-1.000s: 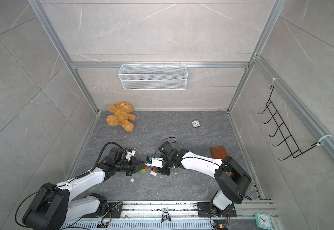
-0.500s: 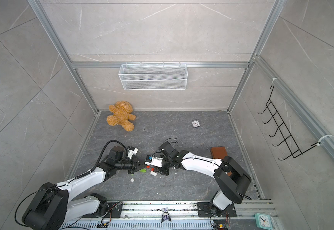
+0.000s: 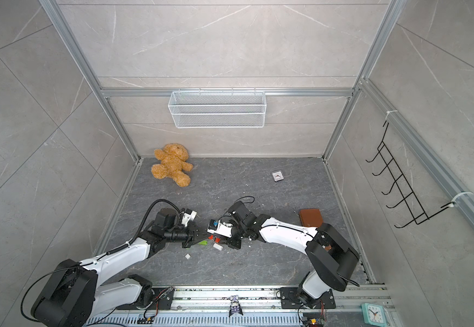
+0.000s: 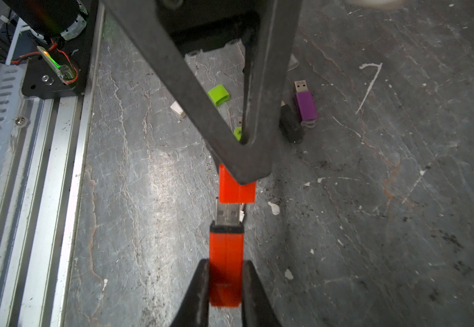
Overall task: Close the usb drive cover
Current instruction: Close the cover of the USB drive.
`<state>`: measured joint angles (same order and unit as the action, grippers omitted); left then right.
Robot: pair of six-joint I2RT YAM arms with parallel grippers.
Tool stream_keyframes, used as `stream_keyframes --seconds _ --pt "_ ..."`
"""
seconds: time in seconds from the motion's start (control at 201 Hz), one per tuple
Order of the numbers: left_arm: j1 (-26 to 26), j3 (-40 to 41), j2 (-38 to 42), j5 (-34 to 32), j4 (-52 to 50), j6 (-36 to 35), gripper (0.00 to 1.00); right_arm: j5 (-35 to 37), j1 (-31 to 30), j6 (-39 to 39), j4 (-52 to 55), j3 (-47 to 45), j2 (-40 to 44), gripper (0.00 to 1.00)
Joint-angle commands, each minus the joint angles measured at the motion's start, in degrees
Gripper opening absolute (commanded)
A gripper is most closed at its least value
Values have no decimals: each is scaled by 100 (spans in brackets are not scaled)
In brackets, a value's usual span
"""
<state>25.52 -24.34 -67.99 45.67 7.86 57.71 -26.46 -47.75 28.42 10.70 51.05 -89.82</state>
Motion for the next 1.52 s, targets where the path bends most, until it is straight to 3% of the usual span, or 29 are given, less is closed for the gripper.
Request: stream_keyframes --seconds 0.0,1.511 --pt "41 -159 -4 216 162 30 0 -128 29 -61 -85 -61 163 15" --pt "312 -106 -250 127 571 237 0 -637 129 -605 -1409 -17 106 14"
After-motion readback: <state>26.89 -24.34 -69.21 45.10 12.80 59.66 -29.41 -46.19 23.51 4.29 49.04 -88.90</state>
